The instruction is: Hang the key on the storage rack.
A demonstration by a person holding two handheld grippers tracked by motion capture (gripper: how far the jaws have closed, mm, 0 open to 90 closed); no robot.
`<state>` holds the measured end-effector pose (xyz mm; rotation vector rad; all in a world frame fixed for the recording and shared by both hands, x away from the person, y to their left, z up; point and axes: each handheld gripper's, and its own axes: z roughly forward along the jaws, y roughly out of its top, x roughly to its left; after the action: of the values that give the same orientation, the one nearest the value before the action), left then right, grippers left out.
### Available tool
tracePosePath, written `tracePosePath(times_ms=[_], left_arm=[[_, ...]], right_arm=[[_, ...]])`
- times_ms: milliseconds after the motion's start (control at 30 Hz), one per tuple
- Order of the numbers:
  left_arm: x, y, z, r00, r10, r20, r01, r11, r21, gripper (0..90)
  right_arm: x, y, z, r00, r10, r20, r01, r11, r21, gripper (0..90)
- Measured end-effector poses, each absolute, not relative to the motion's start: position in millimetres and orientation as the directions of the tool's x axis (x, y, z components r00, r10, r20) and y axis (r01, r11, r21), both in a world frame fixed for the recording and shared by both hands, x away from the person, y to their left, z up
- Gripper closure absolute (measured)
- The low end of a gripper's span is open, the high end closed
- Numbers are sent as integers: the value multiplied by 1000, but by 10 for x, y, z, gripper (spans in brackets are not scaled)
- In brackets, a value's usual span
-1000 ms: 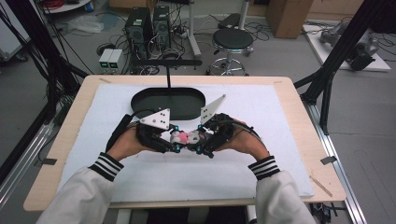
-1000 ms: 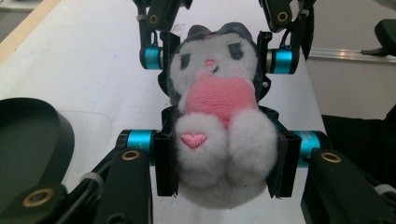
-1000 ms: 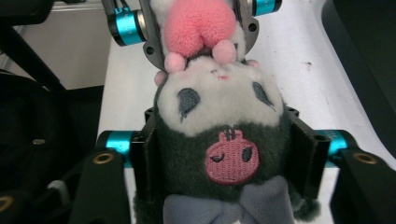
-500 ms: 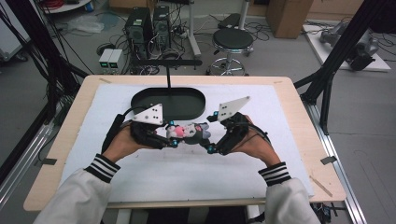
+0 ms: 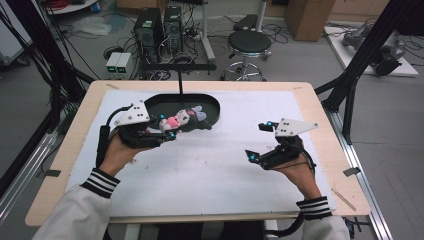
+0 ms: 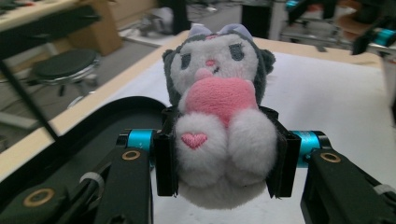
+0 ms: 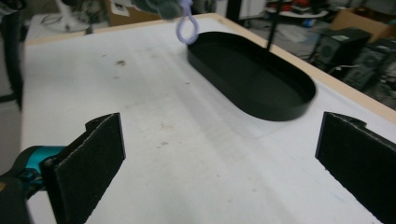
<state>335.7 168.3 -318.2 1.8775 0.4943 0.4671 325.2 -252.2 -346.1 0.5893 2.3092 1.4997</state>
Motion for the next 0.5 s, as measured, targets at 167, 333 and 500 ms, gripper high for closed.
tracePosePath(times_ms=[167, 333, 500], left_arm=[[3363, 1781, -3170, 792, 603, 92, 126, -309, 943, 552], [3376, 1892, -3139, 738, 671, 73, 140, -258, 956, 551], [3373, 1949, -3138, 690, 720, 81, 147, -248, 958, 550]], right_arm=[[3196, -2711, -3588, -812, 582, -48, 166, 309, 936, 4], [3148, -2849, -3698, -763, 646, -28, 170, 242, 955, 4], [3085, -2962, -3801, -699, 715, -4, 148, 151, 977, 4]])
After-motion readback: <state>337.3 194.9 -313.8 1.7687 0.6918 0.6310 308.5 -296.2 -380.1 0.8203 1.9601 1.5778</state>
